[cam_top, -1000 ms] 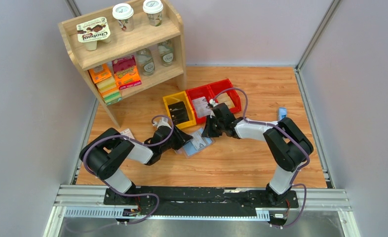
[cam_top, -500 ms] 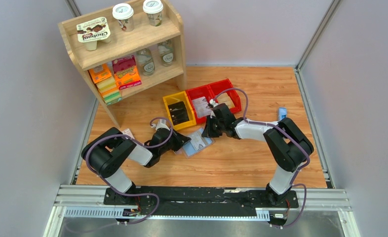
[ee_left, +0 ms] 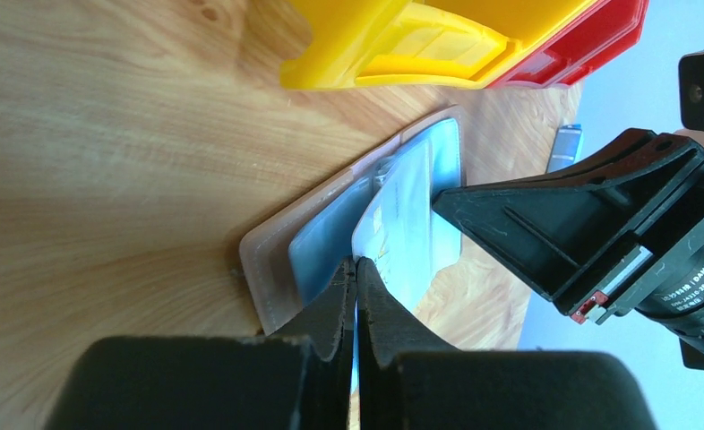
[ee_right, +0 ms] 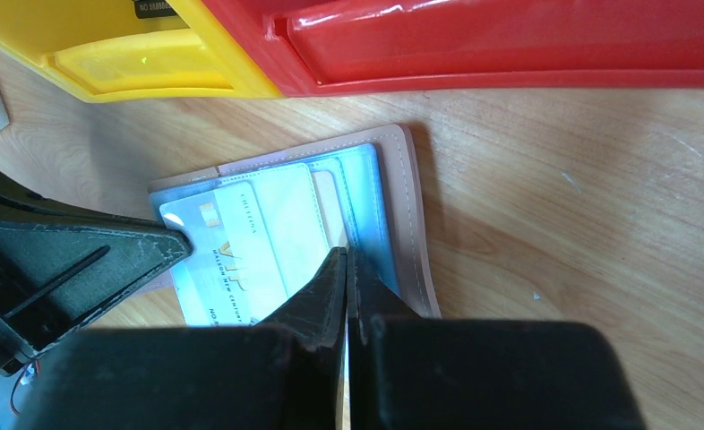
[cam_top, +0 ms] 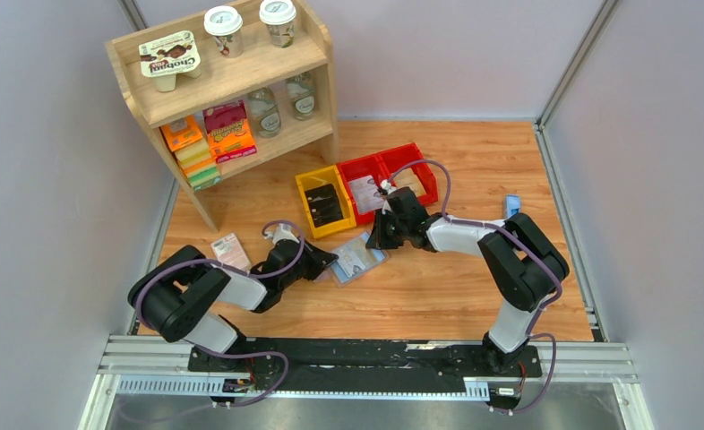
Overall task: Take the credit cards out of the card holder
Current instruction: Remove the credit card from the card holder, then place the credit card in the storage box.
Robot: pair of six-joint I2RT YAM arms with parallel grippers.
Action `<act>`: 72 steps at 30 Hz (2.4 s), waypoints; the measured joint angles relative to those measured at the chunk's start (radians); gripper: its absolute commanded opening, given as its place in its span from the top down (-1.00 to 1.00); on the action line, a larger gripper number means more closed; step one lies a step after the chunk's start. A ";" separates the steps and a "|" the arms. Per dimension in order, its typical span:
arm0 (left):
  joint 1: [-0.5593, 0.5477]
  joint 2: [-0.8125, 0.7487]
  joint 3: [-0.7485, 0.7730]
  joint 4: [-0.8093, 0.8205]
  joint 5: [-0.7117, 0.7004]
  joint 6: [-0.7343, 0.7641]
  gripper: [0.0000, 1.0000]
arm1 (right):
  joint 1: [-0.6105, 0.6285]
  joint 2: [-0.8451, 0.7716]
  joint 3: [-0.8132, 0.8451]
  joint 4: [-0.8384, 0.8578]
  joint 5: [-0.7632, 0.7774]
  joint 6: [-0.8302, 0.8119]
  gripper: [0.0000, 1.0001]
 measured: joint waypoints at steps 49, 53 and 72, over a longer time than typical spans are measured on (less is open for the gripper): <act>0.006 -0.407 0.234 -0.048 -0.247 -0.072 1.00 | 0.047 -0.528 -0.274 0.466 0.085 0.510 -0.32; 0.006 -0.374 0.264 -0.028 -0.240 -0.087 1.00 | 0.048 -0.473 -0.259 0.568 0.061 0.534 -0.31; 0.007 -0.322 0.303 0.018 -0.200 -0.112 1.00 | 0.048 -0.402 -0.121 0.638 0.034 0.496 0.94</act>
